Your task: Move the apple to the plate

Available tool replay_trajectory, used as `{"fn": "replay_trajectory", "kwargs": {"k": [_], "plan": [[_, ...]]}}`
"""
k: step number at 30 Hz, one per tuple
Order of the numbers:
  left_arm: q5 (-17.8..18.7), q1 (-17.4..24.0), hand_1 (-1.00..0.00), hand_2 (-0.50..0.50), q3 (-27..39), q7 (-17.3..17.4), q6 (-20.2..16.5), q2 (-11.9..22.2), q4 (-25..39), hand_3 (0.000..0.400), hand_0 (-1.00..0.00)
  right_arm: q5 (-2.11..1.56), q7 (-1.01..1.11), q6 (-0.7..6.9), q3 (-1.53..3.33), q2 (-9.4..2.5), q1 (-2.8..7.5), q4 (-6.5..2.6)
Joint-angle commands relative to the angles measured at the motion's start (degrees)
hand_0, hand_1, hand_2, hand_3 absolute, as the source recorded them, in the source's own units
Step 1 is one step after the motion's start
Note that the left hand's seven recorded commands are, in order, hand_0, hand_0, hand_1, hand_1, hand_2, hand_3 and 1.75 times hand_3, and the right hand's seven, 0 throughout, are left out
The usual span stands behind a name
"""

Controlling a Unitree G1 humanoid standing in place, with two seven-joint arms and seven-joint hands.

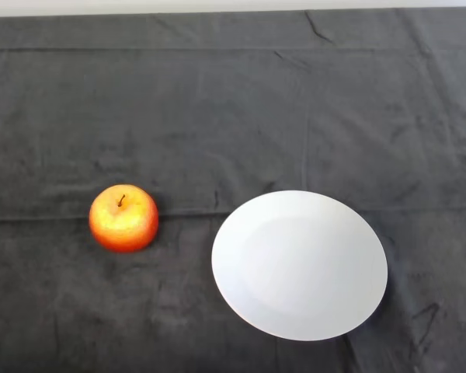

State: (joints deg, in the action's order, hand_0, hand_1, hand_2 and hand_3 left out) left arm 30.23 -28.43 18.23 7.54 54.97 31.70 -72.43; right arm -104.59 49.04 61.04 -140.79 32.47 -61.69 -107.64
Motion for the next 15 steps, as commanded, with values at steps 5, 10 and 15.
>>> {"fn": "replay_trajectory", "kwargs": {"k": [5,10,15], "plan": [[-4.27,-1.63,0.00,0.00,-3.20,-1.79,2.04,-1.80,-1.80,0.000,0.00,0.02,0.30,0.84,-0.35,1.21,-0.37,0.31],[-7.55,-1.69,0.00,0.00,-5.46,-3.06,2.98,-3.54,-1.32,0.000,0.00,0.02,0.29,0.83,-0.35,1.21,-0.37,0.32],[-10.58,-1.61,0.00,0.00,-7.69,-3.71,3.67,-5.27,-0.60,0.000,0.00,0.02,0.28,0.82,-0.35,1.21,-0.37,0.33]]}}
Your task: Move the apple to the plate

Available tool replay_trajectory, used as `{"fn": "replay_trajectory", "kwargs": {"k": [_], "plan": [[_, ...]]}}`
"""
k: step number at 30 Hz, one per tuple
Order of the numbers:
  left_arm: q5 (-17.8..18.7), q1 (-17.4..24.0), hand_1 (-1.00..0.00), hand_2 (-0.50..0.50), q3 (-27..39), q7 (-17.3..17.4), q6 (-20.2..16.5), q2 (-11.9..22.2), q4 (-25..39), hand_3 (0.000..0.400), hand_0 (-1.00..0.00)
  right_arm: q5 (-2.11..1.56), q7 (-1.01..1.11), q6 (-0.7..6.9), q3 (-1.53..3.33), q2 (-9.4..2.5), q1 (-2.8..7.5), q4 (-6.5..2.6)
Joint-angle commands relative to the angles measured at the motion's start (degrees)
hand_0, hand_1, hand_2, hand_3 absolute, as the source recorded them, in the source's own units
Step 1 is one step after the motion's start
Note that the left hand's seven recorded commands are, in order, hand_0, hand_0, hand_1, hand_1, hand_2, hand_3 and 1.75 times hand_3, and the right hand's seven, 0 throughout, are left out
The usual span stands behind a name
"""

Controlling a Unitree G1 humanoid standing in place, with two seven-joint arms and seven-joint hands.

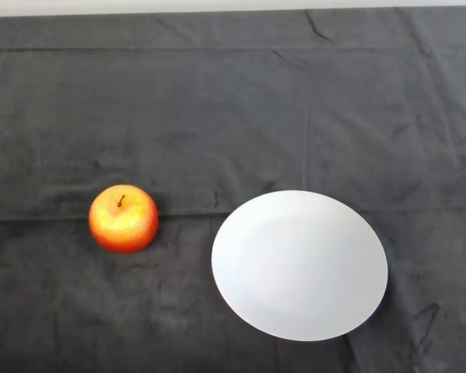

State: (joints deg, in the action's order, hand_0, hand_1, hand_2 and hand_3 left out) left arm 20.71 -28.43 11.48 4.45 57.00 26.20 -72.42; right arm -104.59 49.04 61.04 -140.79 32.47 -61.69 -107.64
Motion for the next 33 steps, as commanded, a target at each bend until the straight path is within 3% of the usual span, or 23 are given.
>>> {"fn": "replay_trajectory", "kwargs": {"k": [1,14,25,33], "plan": [[-1.69,-1.53,0.00,0.00,-1.44,-0.61,1.80,-0.17,-0.40,0.000,0.00,0.02,0.28,0.81,-0.35,1.21,-0.37,0.33],[-6.40,-0.48,0.00,0.00,-5.71,2.84,2.61,-3.07,1.88,0.000,0.00,0.02,0.25,0.78,-0.35,1.20,-0.37,0.35],[-11.16,-0.25,0.00,0.00,-9.87,2.68,2.91,-6.31,2.70,0.000,0.00,0.02,0.22,0.75,-0.35,1.21,-0.37,0.36],[-12.86,0.03,0.00,0.00,-12.22,4.45,2.57,-7.16,3.00,0.000,0.00,0.02,0.20,0.72,-0.35,1.21,-0.37,0.37]]}}
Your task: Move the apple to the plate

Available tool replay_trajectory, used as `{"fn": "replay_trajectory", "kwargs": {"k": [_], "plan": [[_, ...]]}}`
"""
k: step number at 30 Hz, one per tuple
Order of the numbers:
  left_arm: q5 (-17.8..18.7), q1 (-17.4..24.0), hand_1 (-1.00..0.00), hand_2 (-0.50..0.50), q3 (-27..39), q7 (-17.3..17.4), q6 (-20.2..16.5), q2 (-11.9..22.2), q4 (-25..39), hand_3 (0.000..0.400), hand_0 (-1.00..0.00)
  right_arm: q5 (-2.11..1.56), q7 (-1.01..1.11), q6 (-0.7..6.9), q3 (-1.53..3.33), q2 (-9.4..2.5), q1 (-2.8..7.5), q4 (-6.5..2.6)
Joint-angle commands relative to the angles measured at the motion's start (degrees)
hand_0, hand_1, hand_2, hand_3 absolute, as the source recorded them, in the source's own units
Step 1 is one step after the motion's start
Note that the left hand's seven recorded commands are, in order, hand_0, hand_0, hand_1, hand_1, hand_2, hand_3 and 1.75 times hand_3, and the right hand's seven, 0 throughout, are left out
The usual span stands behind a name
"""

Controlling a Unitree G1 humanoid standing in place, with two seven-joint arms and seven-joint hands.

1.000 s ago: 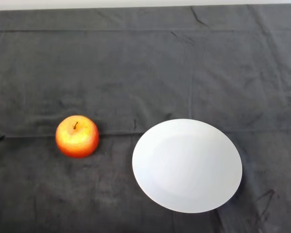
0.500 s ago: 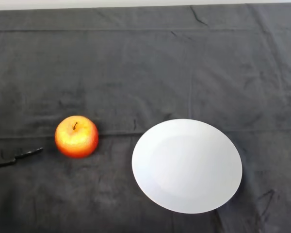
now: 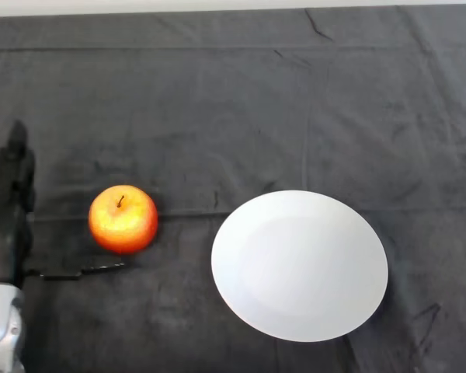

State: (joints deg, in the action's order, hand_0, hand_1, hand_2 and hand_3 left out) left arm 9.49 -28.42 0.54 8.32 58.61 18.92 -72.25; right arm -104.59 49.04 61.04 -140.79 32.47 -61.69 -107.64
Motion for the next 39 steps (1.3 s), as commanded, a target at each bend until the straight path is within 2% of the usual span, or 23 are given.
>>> {"fn": "replay_trajectory", "kwargs": {"k": [1,21,22,23,24,25,26,28,39], "plan": [[-1.81,0.06,0.00,0.00,-1.52,0.76,0.94,0.06,2.81,0.000,0.00,0.02,0.20,0.72,-0.35,1.21,-0.37,0.37],[-5.92,0.08,0.00,0.00,-6.84,1.21,-1.30,-1.14,2.07,0.000,0.00,0.01,0.16,0.67,-0.35,1.21,-0.37,0.39],[-6.01,0.11,0.00,-0.17,-7.01,1.28,-1.35,-1.12,2.03,0.133,-0.33,0.01,0.16,0.67,-0.35,1.21,-0.37,0.39],[-6.08,0.15,-0.17,-0.24,-7.18,1.42,-1.42,-1.07,1.98,0.257,-0.64,0.01,0.15,0.66,-0.35,1.21,-0.37,0.39],[-6.11,0.18,-0.17,-0.24,-7.31,1.56,-1.50,-1.02,1.94,0.257,-0.64,0.01,0.15,0.66,-0.35,1.21,-0.37,0.39],[-6.13,0.19,-0.70,-0.14,-7.44,1.73,-1.64,-0.94,1.93,0.389,-0.97,0.01,0.15,0.66,-0.35,1.21,-0.37,0.39],[-6.15,0.19,-0.82,-0.09,-7.56,1.90,-1.80,-0.86,1.94,0.400,-1.00,0.01,0.15,0.66,-0.35,1.21,-0.37,0.39],[-6.17,0.20,-0.87,-0.06,-7.77,2.19,-2.06,-0.72,1.96,0.400,-1.00,0.01,0.14,0.65,-0.35,1.21,-0.37,0.39],[-6.15,-0.05,-0.91,-0.05,-8.44,3.10,-3.32,-0.09,2.03,0.400,-1.00,0.01,0.12,0.63,-0.35,1.21,-0.37,0.40]]}}
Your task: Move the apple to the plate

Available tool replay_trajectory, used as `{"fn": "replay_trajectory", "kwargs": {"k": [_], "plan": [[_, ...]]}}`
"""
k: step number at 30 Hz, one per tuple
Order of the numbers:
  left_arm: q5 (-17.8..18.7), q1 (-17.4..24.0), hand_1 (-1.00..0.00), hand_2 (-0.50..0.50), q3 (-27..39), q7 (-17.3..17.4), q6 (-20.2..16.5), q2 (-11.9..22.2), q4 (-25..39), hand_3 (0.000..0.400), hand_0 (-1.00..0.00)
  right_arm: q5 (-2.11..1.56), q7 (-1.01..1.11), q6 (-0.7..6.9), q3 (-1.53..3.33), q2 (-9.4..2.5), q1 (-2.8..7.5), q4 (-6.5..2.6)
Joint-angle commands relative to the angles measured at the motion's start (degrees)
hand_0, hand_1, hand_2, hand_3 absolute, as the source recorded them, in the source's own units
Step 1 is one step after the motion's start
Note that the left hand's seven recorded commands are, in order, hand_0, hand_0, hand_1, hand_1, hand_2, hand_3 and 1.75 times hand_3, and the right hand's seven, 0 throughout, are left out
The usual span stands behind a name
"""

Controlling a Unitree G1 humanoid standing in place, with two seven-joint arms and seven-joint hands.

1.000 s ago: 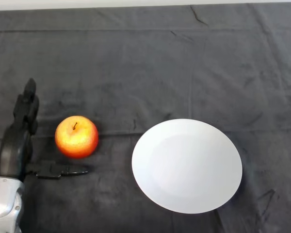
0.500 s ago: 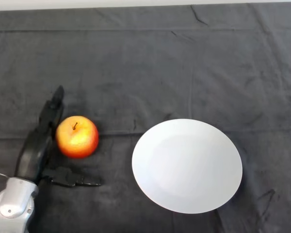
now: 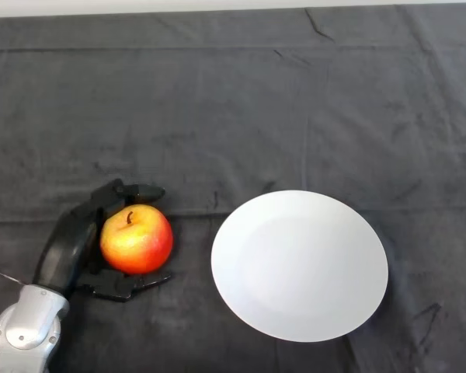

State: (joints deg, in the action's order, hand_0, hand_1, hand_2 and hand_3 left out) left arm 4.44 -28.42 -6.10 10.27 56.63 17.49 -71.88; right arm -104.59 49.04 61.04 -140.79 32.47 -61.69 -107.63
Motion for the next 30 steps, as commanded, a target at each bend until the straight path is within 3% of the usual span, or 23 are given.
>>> {"fn": "replay_trajectory", "kwargs": {"k": [1,6,11,22,30], "plan": [[-1.04,-0.12,-0.90,-0.05,-1.78,1.23,-1.47,1.44,1.77,0.400,-1.00,0.01,0.12,0.63,-0.35,1.21,-0.37,0.40],[-1.06,-0.35,-0.92,-0.04,-1.79,0.57,-2.04,1.90,3.63,0.400,-1.00,0.01,0.12,0.62,-0.35,1.21,-0.37,0.40],[-1.98,-0.05,-0.93,-0.03,-2.11,-2.30,-1.99,1.93,7.94,0.400,-1.00,0.01,0.11,0.61,-0.35,1.21,-0.37,0.41],[-8.73,3.95,-0.93,-0.03,-4.27,-13.90,1.85,0.46,21.31,0.400,-1.00,0.01,0.08,0.57,-0.35,1.21,-0.37,0.43],[-14.79,5.23,-0.95,-0.03,-8.90,-21.85,1.27,-1.90,28.14,0.400,-1.00,0.01,0.05,0.54,-0.35,1.21,-0.37,0.45]]}}
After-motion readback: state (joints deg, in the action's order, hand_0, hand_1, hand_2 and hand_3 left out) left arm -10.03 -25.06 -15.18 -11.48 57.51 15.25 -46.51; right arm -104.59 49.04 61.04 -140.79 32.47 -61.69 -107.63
